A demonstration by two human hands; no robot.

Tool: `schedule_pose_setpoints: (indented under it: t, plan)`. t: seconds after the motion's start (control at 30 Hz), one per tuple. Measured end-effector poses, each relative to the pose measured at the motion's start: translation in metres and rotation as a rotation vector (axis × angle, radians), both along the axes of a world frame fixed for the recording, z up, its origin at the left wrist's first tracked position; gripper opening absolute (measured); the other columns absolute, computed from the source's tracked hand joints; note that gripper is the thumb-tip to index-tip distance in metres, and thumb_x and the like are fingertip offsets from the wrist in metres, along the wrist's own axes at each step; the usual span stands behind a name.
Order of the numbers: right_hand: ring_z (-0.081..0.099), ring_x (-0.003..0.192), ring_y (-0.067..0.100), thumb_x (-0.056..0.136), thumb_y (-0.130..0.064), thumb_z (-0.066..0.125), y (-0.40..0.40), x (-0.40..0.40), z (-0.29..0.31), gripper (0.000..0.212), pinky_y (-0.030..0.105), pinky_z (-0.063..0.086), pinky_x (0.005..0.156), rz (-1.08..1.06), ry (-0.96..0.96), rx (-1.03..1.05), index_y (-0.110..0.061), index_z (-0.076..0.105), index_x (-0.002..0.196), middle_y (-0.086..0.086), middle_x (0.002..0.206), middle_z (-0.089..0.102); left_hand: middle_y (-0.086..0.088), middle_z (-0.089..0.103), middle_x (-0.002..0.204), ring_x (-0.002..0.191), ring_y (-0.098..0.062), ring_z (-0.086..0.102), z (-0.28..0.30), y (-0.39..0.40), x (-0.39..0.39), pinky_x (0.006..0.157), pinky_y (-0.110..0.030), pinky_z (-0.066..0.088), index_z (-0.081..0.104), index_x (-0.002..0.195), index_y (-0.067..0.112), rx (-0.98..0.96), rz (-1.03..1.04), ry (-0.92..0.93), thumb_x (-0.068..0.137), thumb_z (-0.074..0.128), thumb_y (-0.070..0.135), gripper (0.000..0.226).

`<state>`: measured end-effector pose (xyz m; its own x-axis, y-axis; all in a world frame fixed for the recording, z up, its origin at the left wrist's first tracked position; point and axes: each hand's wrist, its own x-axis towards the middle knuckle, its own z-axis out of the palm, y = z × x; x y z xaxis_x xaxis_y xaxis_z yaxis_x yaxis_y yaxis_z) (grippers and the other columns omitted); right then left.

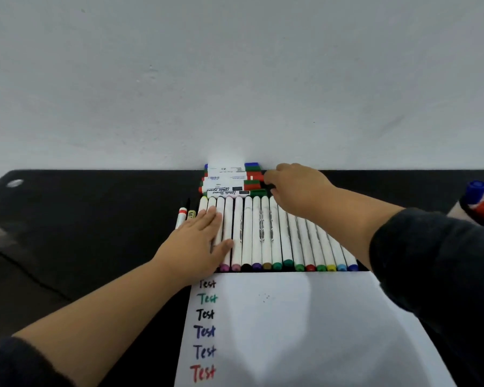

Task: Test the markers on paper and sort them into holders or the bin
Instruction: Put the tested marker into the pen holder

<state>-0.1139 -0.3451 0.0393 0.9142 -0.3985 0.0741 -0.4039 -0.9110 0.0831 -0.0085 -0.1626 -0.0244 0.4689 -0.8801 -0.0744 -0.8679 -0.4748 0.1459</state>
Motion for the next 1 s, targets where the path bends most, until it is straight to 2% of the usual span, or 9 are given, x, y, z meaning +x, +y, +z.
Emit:
schedule_pose_setpoints:
  t: [0.13, 0.4, 0.47, 0.57, 0.63, 0.7, 0.83, 0.93, 1.0]
  plan:
    - [0.054, 0.103, 0.026, 0.096, -0.01, 0.042, -0.012, 0.021, -0.005, 0.033, 0.035, 0.045, 0.084, -0.066, 0.016, 0.161, -0.016, 0.051, 0.127, 0.009, 0.116, 0.056, 0.007, -0.008, 0.157, 0.143, -0.006, -0.008, -0.005, 0.001, 0.001, 0.106, -0.021, -0.01, 0.0, 0.15, 0.023, -0.055, -0.015, -0.008, 0.095, 0.02, 0.057, 0.067]
    - [0.054, 0.101, 0.023, 0.096, -0.012, 0.047, -0.018, 0.043, -0.026, 0.022, 0.03, 0.043, 0.085, -0.136, 0.003, 0.364, -0.01, 0.052, 0.117, 0.011, 0.117, 0.058, 0.006, -0.007, 0.157, 0.143, -0.006, -0.006, -0.009, 0.002, 0.003, 0.106, -0.02, -0.01, -0.001, 0.15, 0.023, -0.097, -0.03, -0.023, 0.095, 0.019, 0.057, 0.068]
    - [0.054, 0.101, 0.023, 0.094, -0.013, 0.051, -0.02, 0.045, -0.03, 0.02, 0.027, 0.041, 0.081, -0.14, -0.032, 0.388, -0.01, 0.054, 0.113, 0.009, 0.116, 0.058, 0.006, -0.006, 0.158, 0.143, -0.005, -0.006, -0.01, 0.003, 0.003, 0.107, -0.02, -0.01, 0.0, 0.15, 0.023, -0.107, -0.032, -0.023, 0.095, 0.019, 0.057, 0.068]
    - [0.05, 0.088, 0.016, 0.091, -0.011, 0.056, -0.024, 0.048, -0.031, 0.015, 0.024, 0.037, 0.068, -0.145, -0.084, 0.421, -0.01, 0.056, 0.105, 0.005, 0.106, 0.057, 0.006, -0.006, 0.158, 0.143, -0.005, -0.006, -0.011, 0.003, 0.004, 0.108, -0.02, -0.01, 0.0, 0.15, 0.023, -0.107, -0.032, -0.024, 0.095, 0.019, 0.057, 0.068]
    - [0.047, 0.085, 0.015, 0.089, -0.009, 0.058, -0.025, 0.049, -0.031, 0.01, 0.023, 0.035, 0.057, -0.136, -0.104, 0.436, -0.014, 0.053, 0.098, 0.002, 0.1, 0.053, 0.007, -0.007, 0.157, 0.143, -0.005, -0.006, -0.01, 0.004, 0.003, 0.107, -0.019, -0.01, -0.001, 0.15, 0.024, -0.1, -0.03, -0.016, 0.095, 0.019, 0.056, 0.067]
    - [0.047, 0.083, 0.015, 0.09, -0.009, 0.057, -0.027, 0.049, -0.031, 0.012, 0.016, 0.033, 0.055, -0.124, -0.113, 0.457, -0.016, 0.049, 0.095, 0.0, 0.097, 0.049, 0.007, -0.007, 0.157, 0.143, -0.004, -0.007, -0.01, 0.004, 0.002, 0.107, -0.019, -0.01, -0.001, 0.15, 0.024, -0.097, -0.026, -0.011, 0.095, 0.02, 0.056, 0.067]
    - [0.046, 0.085, 0.015, 0.093, -0.008, 0.053, -0.029, 0.045, -0.028, 0.016, 0.024, 0.035, 0.062, -0.077, -0.132, 0.497, -0.015, 0.049, 0.107, 0.002, 0.101, 0.049, 0.007, -0.007, 0.157, 0.143, -0.004, -0.007, -0.009, 0.005, 0.001, 0.108, -0.019, -0.01, 0.0, 0.15, 0.024, -0.083, -0.023, -0.011, 0.096, 0.021, 0.054, 0.066]
    - [0.048, 0.092, 0.015, 0.095, -0.007, 0.05, -0.029, 0.041, -0.023, 0.024, 0.023, 0.035, 0.075, -0.063, -0.159, 0.512, -0.013, 0.051, 0.118, 0.002, 0.11, 0.049, 0.007, -0.007, 0.157, 0.143, -0.005, -0.008, -0.008, 0.004, 0.0, 0.109, -0.02, -0.009, -0.001, 0.15, 0.024, -0.053, -0.022, -0.002, 0.096, 0.021, 0.054, 0.065]
    - [0.051, 0.093, 0.015, 0.096, -0.007, 0.048, -0.028, 0.038, -0.019, 0.025, 0.022, 0.037, 0.073, -0.078, -0.211, 0.509, -0.012, 0.055, 0.12, 0.003, 0.114, 0.05, 0.006, -0.008, 0.157, 0.143, -0.006, -0.008, -0.006, 0.003, 0.0, 0.111, -0.022, -0.008, -0.001, 0.15, 0.023, -0.027, -0.023, 0.004, 0.097, 0.021, 0.053, 0.065]
